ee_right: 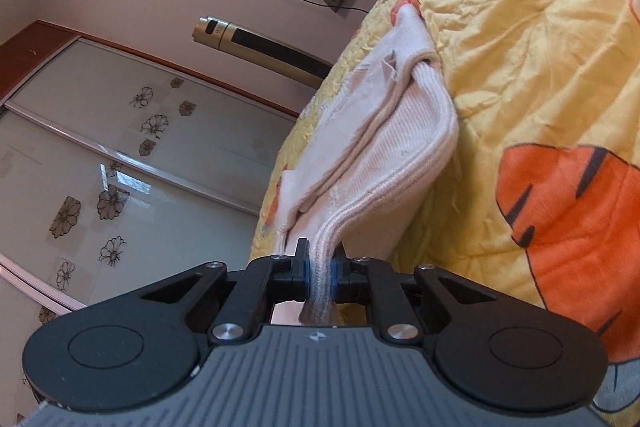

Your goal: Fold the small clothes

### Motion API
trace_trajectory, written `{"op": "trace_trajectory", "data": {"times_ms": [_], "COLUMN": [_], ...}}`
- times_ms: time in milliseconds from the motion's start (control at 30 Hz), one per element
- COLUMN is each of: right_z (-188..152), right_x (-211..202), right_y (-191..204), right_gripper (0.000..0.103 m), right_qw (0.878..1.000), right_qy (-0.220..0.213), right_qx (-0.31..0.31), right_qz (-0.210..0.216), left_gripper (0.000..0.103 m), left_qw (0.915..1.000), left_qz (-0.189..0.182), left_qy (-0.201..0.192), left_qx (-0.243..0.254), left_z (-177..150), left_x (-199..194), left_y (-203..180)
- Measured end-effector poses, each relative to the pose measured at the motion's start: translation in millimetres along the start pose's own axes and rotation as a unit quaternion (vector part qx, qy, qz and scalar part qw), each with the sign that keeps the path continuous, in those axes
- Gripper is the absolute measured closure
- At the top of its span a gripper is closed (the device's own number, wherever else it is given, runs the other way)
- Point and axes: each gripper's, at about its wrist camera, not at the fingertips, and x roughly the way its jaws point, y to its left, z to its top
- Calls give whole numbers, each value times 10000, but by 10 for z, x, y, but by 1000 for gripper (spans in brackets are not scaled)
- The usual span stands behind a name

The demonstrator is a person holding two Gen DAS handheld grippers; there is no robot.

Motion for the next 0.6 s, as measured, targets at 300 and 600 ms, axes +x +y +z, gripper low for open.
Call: {"op": "trace_trajectory", "data": {"times_ms": [300,600], "right_z": [770,1861], "right_x": [297,1259], "right_y": [489,340], "right_gripper": [88,88], "right_qw": [9966,9956], "right_qy": [-275,-561], "right_qx": [-504,-62], "right_qz": [589,745], "left_gripper": [88,88], "left_qw": [9975,9975], "left_qz": [-537,-51], "left_qy": [-424,-548], "left_qx": [-158,-441], "left_z": [885,2090], "left_x": [120,1350], "left_y": [-194,-289]}}
